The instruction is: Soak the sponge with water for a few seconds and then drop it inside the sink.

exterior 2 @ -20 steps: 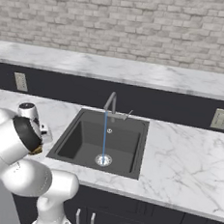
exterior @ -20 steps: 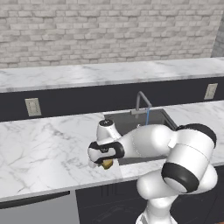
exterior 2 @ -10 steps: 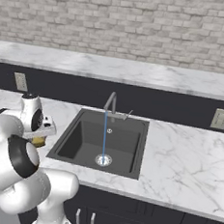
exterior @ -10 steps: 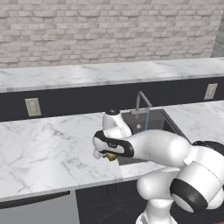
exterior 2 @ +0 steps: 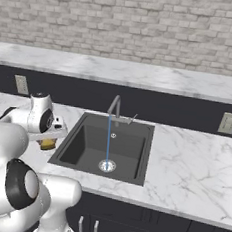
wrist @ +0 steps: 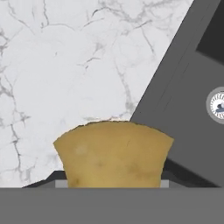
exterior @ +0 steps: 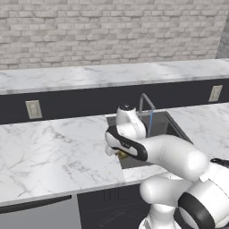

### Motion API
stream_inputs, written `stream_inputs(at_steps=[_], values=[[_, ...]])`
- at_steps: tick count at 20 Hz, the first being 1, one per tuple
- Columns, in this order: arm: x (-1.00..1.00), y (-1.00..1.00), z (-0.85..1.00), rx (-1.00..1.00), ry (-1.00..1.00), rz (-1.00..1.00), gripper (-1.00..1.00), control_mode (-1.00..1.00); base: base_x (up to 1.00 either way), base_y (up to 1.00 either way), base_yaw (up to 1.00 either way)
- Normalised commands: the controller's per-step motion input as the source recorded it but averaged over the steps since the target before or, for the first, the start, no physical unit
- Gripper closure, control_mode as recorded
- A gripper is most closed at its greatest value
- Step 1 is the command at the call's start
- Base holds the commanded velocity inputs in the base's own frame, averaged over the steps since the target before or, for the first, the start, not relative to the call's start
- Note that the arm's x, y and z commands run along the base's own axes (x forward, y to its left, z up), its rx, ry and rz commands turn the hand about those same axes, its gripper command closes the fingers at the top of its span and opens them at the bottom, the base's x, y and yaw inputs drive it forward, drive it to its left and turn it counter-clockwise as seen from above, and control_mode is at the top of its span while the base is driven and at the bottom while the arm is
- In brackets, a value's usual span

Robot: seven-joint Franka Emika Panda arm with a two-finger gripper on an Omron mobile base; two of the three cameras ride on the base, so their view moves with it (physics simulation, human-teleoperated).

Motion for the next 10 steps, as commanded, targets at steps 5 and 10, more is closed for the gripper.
stream_inputs(at_steps=[5, 10], values=[[0.00, -0.50, 0.08, -0.07, 0.00, -0.06, 1.00, -1.00, 0.00, 0.00, 0.00], [0.02, -0.38, 0.04, -0.13, 0.00, -0.07, 1.00, -1.00, 0.00, 0.00, 0.00]])
